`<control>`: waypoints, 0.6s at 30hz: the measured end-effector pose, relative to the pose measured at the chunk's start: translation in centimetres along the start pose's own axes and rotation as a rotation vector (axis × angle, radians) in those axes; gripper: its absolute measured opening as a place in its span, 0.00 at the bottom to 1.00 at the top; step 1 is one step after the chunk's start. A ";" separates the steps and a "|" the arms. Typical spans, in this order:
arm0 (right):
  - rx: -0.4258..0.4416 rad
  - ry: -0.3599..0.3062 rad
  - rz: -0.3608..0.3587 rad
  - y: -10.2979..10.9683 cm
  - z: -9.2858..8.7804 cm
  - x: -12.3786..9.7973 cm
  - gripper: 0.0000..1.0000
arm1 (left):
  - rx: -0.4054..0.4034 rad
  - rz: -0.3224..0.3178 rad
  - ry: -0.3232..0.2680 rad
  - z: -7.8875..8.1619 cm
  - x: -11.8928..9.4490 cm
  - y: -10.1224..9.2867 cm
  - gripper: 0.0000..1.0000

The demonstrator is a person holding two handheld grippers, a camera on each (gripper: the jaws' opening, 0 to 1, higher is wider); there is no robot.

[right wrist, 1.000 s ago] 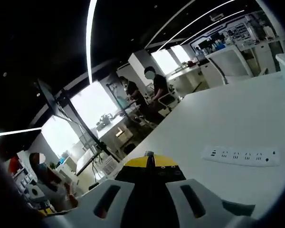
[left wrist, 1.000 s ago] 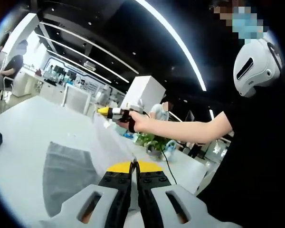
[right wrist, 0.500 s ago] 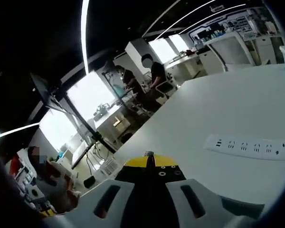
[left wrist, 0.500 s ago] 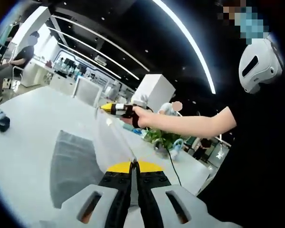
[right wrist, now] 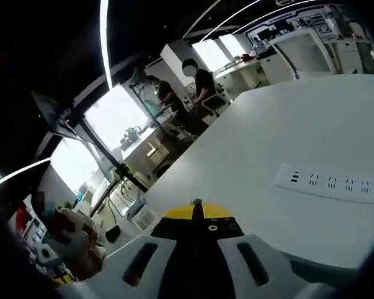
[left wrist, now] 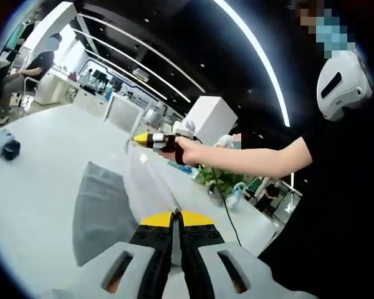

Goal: Fold the towel on the table until its edges align and the towel forms a compact rectangular stack.

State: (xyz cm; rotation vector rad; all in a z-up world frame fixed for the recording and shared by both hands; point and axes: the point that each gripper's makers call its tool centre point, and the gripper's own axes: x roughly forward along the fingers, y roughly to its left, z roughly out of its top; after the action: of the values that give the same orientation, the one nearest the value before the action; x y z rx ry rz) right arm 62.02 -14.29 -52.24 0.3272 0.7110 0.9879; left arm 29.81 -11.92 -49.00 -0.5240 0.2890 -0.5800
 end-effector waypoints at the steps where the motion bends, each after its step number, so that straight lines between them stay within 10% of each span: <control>1: 0.001 0.010 -0.004 -0.2 -0.3 0.2 0.00 | -0.004 -0.001 0.003 -0.1 0.1 0.1 0.03; 18: 0.040 0.094 -0.008 -0.8 -2.8 4.4 0.00 | -0.038 0.094 0.058 -2.4 -0.9 3.4 0.03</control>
State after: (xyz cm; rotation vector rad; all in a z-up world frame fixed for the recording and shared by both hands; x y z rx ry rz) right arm 62.20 -11.16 -56.48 0.3137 0.8177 0.9873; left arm 29.65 -9.94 -52.76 -0.5277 0.3782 -0.4996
